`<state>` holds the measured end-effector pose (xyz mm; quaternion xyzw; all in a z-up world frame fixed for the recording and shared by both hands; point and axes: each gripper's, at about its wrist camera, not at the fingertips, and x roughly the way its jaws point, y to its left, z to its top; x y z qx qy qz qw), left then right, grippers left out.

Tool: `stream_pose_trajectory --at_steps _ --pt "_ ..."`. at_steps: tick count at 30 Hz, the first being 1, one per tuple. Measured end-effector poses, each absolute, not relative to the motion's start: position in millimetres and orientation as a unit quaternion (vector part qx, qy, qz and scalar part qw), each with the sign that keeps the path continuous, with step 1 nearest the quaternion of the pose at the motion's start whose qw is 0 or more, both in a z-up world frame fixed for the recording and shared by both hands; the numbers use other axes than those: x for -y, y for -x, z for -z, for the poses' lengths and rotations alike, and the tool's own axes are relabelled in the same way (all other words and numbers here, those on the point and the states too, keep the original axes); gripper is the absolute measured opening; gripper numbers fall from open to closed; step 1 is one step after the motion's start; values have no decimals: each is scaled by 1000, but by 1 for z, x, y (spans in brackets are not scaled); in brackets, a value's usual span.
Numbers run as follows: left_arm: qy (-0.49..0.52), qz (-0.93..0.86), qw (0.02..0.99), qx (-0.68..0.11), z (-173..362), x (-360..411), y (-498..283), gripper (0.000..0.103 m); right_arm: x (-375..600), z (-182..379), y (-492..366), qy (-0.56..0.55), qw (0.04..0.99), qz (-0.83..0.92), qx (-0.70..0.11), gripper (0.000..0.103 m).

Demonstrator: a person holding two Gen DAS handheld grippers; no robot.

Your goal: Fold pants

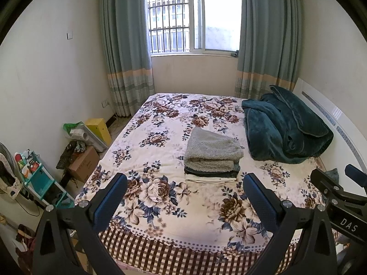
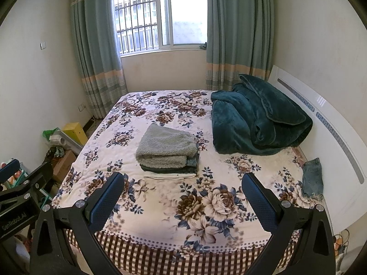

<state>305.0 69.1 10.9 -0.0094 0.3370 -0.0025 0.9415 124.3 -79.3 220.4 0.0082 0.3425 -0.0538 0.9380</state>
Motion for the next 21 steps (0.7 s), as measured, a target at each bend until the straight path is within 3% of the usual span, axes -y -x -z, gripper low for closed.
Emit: stream_pose_trajectory --at_steps 21 --pt "8 1 942 -335 -11 -70 -304 103 74 -220 -123 -12 938 55 -342 103"
